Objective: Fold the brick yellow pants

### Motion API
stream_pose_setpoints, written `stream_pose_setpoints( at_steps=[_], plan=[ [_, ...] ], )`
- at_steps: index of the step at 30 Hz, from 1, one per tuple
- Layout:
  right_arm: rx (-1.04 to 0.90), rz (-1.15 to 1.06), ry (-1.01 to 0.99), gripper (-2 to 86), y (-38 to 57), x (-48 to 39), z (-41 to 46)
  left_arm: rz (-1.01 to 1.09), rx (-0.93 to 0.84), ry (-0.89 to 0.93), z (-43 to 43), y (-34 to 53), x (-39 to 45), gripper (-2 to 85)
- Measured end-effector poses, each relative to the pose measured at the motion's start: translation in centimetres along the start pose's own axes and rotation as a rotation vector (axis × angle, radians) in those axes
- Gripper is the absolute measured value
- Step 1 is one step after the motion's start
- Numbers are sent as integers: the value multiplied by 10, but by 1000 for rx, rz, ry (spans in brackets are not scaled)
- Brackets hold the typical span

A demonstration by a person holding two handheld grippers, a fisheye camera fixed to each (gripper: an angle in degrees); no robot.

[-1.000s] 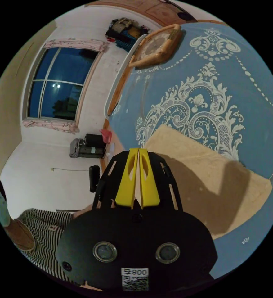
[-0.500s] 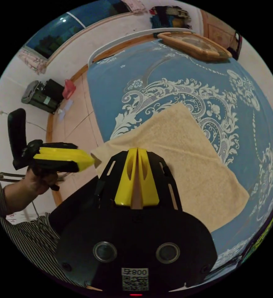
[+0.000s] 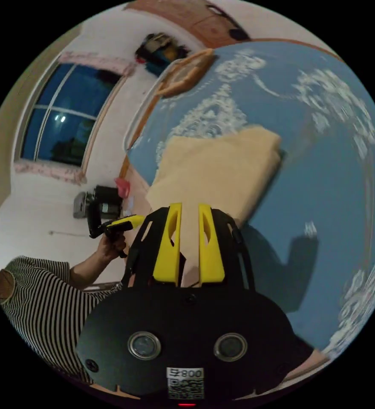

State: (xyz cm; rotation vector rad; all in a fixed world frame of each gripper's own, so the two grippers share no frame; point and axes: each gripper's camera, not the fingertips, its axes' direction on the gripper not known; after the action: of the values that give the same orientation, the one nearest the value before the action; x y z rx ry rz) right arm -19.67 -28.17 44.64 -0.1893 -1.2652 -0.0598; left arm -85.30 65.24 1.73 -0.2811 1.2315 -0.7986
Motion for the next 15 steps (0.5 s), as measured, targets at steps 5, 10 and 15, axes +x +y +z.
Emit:
stream_pose_setpoints(
  at_steps=[5, 10, 15],
  plan=[
    [-21, 140, -170, 102, 38, 47, 9, -53, -28, 102, 0, -12, -15, 83],
    [-19, 213, -286, 106, 46, 76, 13, -106, -58, 137, -6, -22, -32, 99],
    [-12, 231, -331, 78, 54, 92, 4, -200, -96, 223, -5, -36, -57, 116]
  ],
)
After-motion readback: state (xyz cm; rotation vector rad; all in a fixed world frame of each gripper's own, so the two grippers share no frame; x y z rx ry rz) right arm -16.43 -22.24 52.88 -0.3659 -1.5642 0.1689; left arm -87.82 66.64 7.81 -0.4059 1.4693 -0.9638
